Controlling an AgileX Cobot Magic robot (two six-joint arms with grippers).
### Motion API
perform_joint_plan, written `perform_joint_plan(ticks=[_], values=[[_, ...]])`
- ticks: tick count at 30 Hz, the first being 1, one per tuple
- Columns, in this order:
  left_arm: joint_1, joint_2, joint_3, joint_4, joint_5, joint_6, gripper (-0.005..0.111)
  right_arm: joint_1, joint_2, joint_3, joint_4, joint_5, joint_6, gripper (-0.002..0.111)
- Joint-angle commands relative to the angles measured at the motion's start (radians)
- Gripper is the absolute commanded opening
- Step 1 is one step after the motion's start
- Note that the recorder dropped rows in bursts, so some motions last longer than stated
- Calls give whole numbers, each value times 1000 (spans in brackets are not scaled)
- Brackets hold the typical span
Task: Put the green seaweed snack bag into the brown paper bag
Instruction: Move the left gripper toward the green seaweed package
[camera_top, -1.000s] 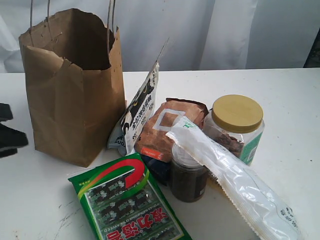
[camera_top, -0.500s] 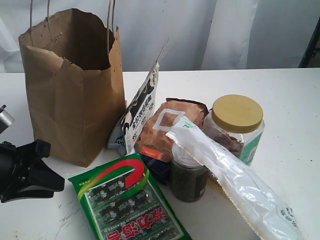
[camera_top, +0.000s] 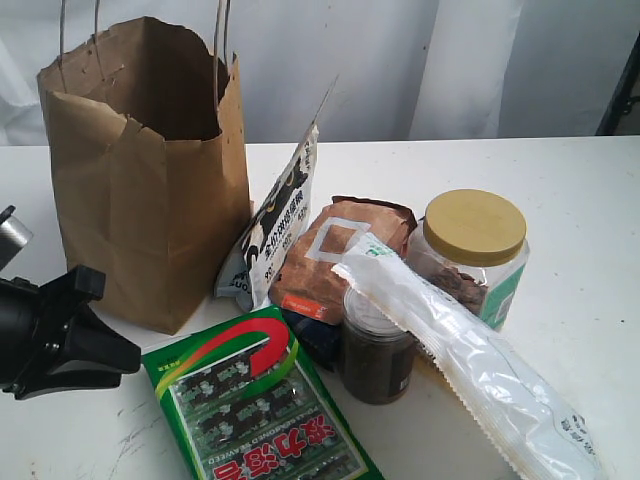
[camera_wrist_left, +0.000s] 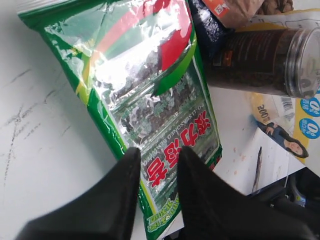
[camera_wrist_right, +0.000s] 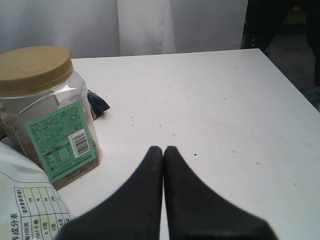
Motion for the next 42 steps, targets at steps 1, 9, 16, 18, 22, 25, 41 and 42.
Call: perform_joint_plan(ticks=[1, 9, 16, 18, 22, 25, 41, 42], values=[[-6, 0, -7, -31, 1, 9, 26, -5, -8, 4, 3, -15, 2, 0], [-6, 0, -7, -135, 37, 126, 50, -5, -8, 4, 3, -15, 2, 0], [14, 0, -7, -83, 16, 110, 83, -5, -8, 4, 3, -15, 2, 0], [14, 0, 5, -96, -4, 108, 76, -5, -8, 4, 3, -15, 2, 0], [12, 0, 86, -201, -78, 169, 75, -5, -8, 4, 3, -15, 2, 0], [12, 0, 153, -306, -127, 254, 78, -5, -8, 4, 3, -15, 2, 0], [-45, 135, 241, -576, -154, 484, 78, -5, -8, 4, 3, -15, 2, 0], [-66, 156, 241, -586, -165, 486, 78, -5, -8, 4, 3, -15, 2, 0]])
